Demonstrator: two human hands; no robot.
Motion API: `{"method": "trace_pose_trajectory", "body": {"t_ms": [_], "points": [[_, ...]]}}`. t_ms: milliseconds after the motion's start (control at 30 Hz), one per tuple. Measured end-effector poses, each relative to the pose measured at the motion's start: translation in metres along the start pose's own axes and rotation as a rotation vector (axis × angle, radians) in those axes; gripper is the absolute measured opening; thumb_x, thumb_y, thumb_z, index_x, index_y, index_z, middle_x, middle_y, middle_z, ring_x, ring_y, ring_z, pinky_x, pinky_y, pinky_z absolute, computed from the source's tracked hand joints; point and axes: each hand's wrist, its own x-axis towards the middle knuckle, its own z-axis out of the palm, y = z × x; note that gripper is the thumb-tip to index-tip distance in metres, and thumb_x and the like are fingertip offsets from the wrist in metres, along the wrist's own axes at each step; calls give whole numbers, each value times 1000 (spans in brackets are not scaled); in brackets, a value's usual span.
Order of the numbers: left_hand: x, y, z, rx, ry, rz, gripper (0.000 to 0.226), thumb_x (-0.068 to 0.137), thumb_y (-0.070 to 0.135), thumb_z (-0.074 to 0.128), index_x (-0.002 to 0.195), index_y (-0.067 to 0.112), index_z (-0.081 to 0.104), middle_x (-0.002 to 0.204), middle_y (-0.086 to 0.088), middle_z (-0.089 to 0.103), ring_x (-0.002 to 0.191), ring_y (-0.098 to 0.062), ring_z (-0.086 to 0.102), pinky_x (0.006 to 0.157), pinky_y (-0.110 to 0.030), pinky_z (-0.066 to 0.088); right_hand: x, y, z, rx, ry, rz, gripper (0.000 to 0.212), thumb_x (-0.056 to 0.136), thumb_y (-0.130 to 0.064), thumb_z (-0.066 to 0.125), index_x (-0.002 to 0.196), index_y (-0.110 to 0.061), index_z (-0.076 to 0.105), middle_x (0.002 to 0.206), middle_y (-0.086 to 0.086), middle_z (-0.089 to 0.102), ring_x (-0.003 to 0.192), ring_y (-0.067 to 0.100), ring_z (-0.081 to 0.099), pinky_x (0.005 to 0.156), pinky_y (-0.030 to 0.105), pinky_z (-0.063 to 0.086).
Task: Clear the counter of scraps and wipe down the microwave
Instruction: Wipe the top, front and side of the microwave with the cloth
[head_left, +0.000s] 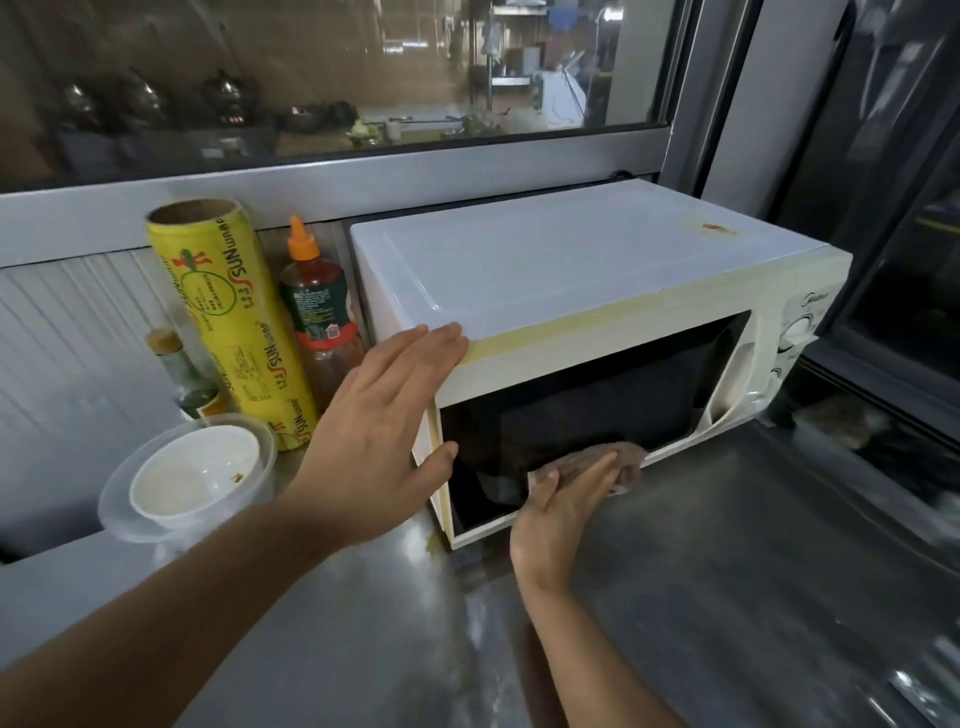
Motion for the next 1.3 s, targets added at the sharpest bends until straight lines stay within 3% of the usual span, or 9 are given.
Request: {"method": "trace_pose_trajectory", "body": {"t_ms": [67, 133, 233, 367, 467, 667, 933, 1100, 1300], "points": [[-1, -5, -5, -21, -35, 23, 74, 78, 38, 46, 146, 20, 24, 153, 3, 29, 142, -16, 22, 114, -38, 26, -7, -23, -2, 35, -22, -68, 64, 100, -19, 32, 149, -16, -9, 157, 2, -17, 140, 1, -12, 114, 11, -1], [-2, -13, -10, -24, -63, 52, 72, 81, 35, 46, 147, 22, 21, 155, 5, 24, 143, -13, 19, 115, -38, 25, -15, -53, 0, 128, -27, -164, 61, 97, -23, 29, 150, -21, -2, 157, -6, -15, 140, -5, -11, 112, 9, 0], [-4, -25, -15, 8, -106, 119, 73, 82, 36, 42, 149, 23, 17, 157, 5, 19, 145, -11, 16, 115, -40, 26, -22, -81, 6, 176, -22, -322, 66, 92, 0, 31, 150, -20, 8, 157, -10, -10, 137, -14, -7, 108, 3, 6], [-4, -30, -15, 30, -153, 138, 83, 77, 41, 44, 150, 27, 7, 158, 8, 11, 146, -9, 9, 115, -41, 25, -16, -56, 16, 29, 61, -504, 63, 95, -12, 30, 150, -24, 2, 157, -2, -8, 145, 6, -1, 115, 17, 13], [-4, -31, -14, 16, -160, 130, 88, 76, 35, 53, 149, 30, 5, 158, 9, 10, 146, -9, 9, 114, -45, 28, -20, -17, 21, -44, 44, -437, 63, 94, -24, 25, 149, -30, -5, 156, -2, -9, 145, 10, 0, 116, 21, 13], [-2, -31, -16, -1, -185, 118, 97, 73, 30, 65, 148, 31, 4, 158, 10, 10, 146, -9, 9, 111, -48, 32, -35, 2, 21, -63, 65, -268, 68, 97, -5, 35, 146, -27, -8, 158, 6, -7, 143, 8, 2, 114, 25, 17], [-1, -32, -19, 55, -219, 122, 114, 68, 15, 77, 146, 36, -3, 157, 14, 5, 146, -7, 6, 110, -45, 34, -55, -74, 22, 97, 66, -485, 61, 90, -1, 44, 146, -14, 22, 157, 11, 14, 144, 8, 11, 108, 5, 15], [-1, -36, -15, 73, -193, 149, 110, 68, 0, 69, 148, 32, 0, 158, 12, 7, 146, -8, 7, 111, -43, 34, -49, -73, 27, 89, 192, -595, 49, 82, 6, 57, 124, -13, 40, 142, 18, 30, 135, 8, 23, 109, 17, 22], [1, -44, -11, 92, -143, 217, 115, 58, -11, 63, 149, 28, 4, 157, 11, 10, 145, -10, 12, 106, -43, 41, -40, -68, 18, 88, 133, -722, 40, 80, 9, 62, 112, -11, 48, 128, 15, 33, 124, 12, 36, 104, 23, 35]]}}
